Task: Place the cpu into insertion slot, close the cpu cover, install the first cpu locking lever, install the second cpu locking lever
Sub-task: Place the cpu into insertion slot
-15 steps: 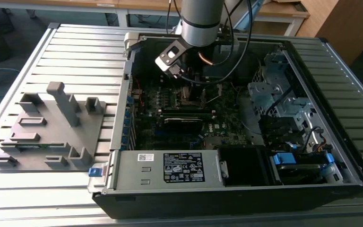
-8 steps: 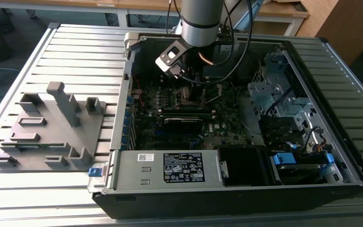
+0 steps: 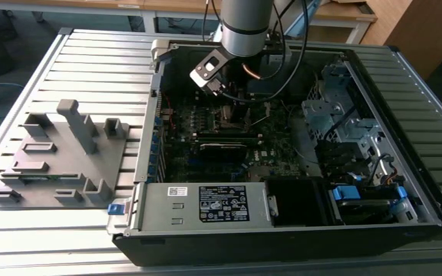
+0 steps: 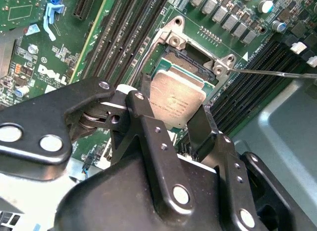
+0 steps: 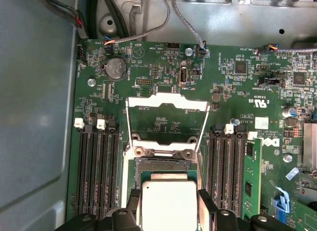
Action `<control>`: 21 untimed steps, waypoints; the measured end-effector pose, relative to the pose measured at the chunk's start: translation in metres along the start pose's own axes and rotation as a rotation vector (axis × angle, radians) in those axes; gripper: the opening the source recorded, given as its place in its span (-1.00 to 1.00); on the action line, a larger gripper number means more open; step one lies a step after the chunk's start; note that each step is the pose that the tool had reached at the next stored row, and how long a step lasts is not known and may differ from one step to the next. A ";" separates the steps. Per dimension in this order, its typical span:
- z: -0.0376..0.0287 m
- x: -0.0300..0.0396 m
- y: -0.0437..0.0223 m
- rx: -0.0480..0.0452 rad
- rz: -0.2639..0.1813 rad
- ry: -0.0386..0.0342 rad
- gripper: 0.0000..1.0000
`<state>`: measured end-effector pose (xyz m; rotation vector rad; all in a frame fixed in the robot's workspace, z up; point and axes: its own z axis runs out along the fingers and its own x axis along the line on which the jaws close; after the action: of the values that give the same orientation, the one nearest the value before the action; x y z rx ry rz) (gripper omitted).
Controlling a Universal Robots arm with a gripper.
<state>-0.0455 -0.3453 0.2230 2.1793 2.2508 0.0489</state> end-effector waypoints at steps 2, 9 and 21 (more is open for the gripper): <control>0.0000 0.0000 0.0001 0.0000 0.000 0.0000 0.08; 0.0021 0.0000 0.0000 0.0001 0.000 -0.0001 0.08; 0.0044 0.0000 0.0000 -0.0001 0.000 0.0002 0.08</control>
<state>-0.0454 -0.3453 0.2186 2.1793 2.2510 0.0493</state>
